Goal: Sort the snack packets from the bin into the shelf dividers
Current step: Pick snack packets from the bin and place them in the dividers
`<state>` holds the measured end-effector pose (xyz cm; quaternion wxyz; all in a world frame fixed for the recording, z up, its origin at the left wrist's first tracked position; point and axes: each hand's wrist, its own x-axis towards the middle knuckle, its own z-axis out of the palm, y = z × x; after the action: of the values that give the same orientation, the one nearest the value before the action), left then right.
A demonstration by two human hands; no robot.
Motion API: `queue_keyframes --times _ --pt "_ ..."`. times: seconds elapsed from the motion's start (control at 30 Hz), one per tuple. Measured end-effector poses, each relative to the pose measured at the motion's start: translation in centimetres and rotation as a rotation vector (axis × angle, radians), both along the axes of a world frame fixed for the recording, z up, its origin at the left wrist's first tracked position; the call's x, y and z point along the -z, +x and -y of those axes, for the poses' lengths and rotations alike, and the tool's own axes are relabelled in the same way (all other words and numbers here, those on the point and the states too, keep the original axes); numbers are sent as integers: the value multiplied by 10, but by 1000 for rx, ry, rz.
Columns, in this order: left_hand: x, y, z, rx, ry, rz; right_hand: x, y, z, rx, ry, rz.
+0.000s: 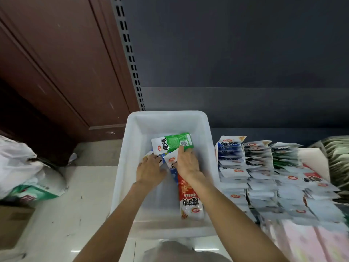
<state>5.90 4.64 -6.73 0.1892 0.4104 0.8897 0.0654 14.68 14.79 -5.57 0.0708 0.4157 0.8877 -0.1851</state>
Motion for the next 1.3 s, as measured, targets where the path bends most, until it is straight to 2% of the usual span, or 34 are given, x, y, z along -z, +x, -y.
queue_keyframes --times 0.07,0.17,0.23,0.3,0.37,0.43,0.5,0.6,0.67,0.7,0.73,0.83,0.87,1.0,1.07,1.17,1.3 --pt "-8 2 4 -144 171 233 -10 4 -3 74 -96 -241" --pt "-27 9 10 -388 572 751 -37 11 -7 258 -282 -644" --pt "-38 9 16 -440 718 890 -57 17 -7 339 -376 -875" --pt "-52 10 19 -419 794 931 -74 25 -6 423 -468 -1038" --pt "-64 9 21 -411 879 929 -87 33 -4 492 -588 -1157" --pt "-76 9 22 -363 940 794 -99 41 -1 550 -684 -1250" --pt "-84 11 24 -210 950 587 -107 47 3 618 -735 -1290" --pt "-90 21 22 124 822 176 -119 53 9 654 -831 -1291" --pt "-91 27 16 184 771 10 -126 58 11 629 -948 -1313" --pt "-94 30 13 141 784 27 -130 63 11 612 -976 -1301" --pt "-99 33 11 55 816 139 -133 67 10 594 -931 -1248" --pt "-115 41 5 -161 894 714 -138 86 1 567 -549 -1039" --pt "-118 43 4 -168 901 809 -137 93 -2 563 -498 -1021" --pt "-123 51 -1 -41 821 938 -139 121 -11 493 -665 -1049" --pt "-124 57 -7 92 720 934 -142 139 -14 382 -657 -1048" --pt "-124 70 -30 191 659 826 -148 171 -21 330 -430 -1089" --pt "-117 79 -67 209 811 387 -159 216 -34 500 -159 -1281"
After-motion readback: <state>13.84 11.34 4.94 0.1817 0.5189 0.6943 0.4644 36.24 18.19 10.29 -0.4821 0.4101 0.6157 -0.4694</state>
